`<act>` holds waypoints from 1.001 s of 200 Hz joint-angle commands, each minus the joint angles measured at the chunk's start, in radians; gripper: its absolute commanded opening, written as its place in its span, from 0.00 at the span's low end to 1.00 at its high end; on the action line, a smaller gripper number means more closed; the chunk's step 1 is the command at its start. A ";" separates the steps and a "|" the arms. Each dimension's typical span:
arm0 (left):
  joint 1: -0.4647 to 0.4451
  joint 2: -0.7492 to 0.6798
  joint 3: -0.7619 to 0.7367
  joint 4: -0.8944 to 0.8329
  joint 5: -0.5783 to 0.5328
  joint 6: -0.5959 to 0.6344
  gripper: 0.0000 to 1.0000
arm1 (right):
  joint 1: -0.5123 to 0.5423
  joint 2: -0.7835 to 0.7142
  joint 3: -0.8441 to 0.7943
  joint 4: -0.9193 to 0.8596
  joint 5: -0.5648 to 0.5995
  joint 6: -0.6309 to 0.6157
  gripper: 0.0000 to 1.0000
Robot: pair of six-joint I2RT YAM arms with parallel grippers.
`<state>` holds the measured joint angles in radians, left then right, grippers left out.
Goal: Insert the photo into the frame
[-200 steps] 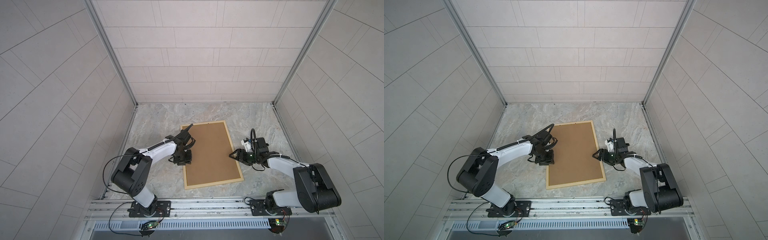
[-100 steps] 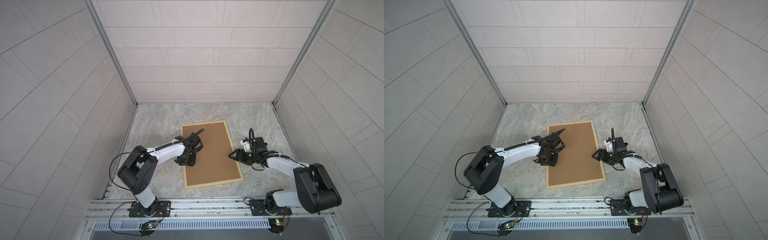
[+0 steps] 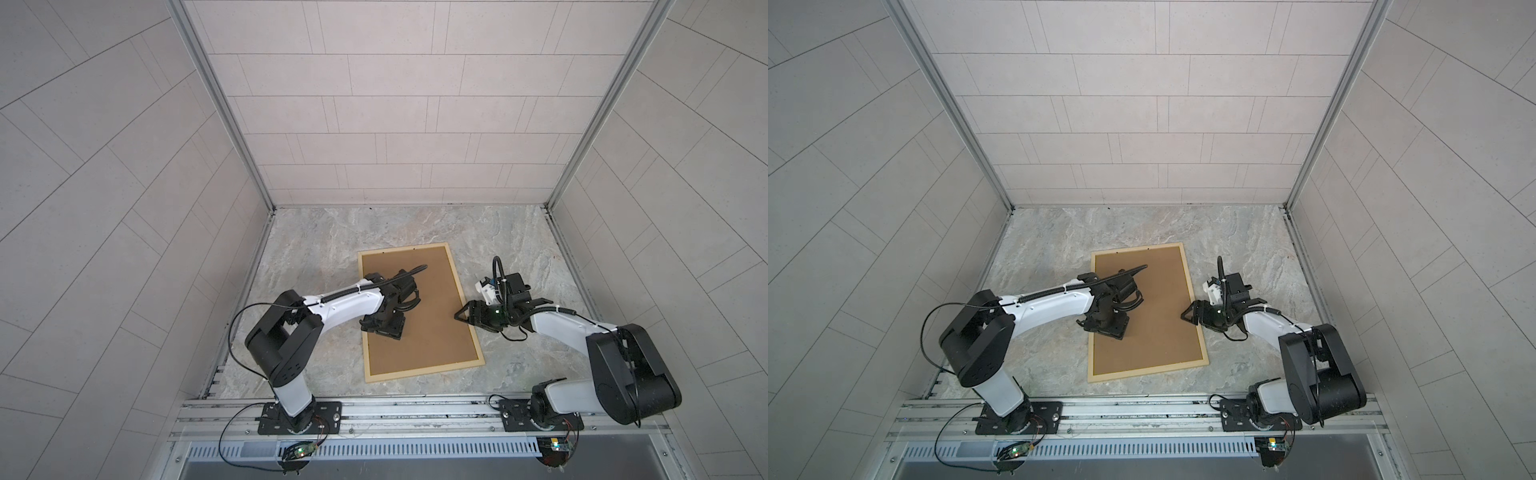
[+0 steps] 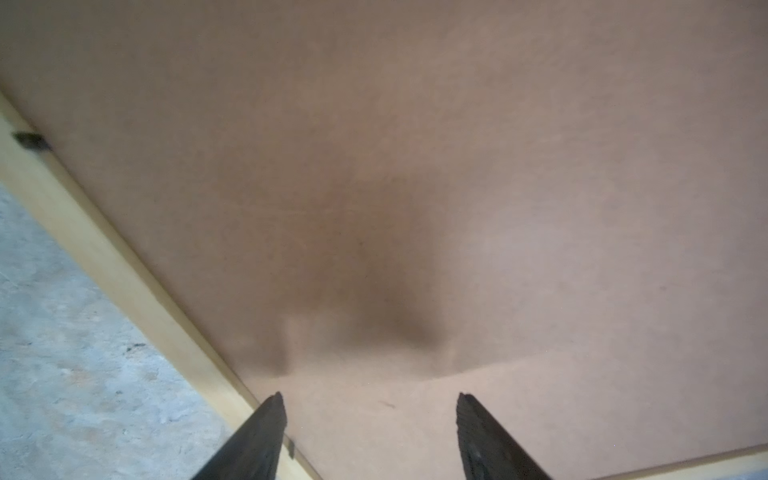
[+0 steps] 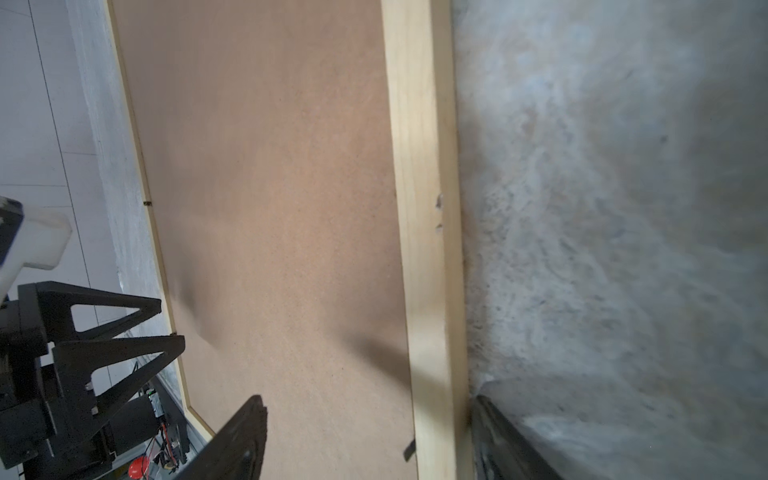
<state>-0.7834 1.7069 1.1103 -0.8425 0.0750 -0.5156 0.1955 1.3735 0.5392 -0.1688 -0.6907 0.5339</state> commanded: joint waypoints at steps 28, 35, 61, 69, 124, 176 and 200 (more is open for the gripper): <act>-0.001 -0.025 0.038 -0.114 -0.042 0.031 0.74 | 0.010 -0.010 -0.016 -0.148 0.025 -0.009 0.73; 0.002 -0.044 0.032 -0.112 -0.032 0.032 0.74 | 0.010 -0.021 -0.015 -0.153 0.025 -0.008 0.73; 0.074 -0.137 -0.022 -0.072 0.050 0.048 0.74 | 0.011 -0.086 -0.015 -0.208 0.040 -0.019 0.73; 0.117 -0.172 -0.047 -0.047 0.099 0.059 0.74 | 0.011 -0.111 -0.014 -0.227 0.044 -0.022 0.74; 0.433 -0.275 -0.170 0.118 0.263 0.067 0.68 | 0.010 -0.197 0.005 -0.209 0.187 -0.052 0.75; 0.495 -0.152 -0.210 0.297 0.343 0.031 0.59 | 0.011 -0.019 0.134 -0.199 0.157 -0.090 0.75; 0.496 -0.112 -0.197 0.304 0.364 0.033 0.58 | 0.010 0.067 0.142 -0.165 0.106 -0.096 0.74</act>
<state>-0.2924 1.5681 0.9100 -0.5865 0.3946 -0.4778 0.2028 1.3758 0.6716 -0.3420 -0.5434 0.4702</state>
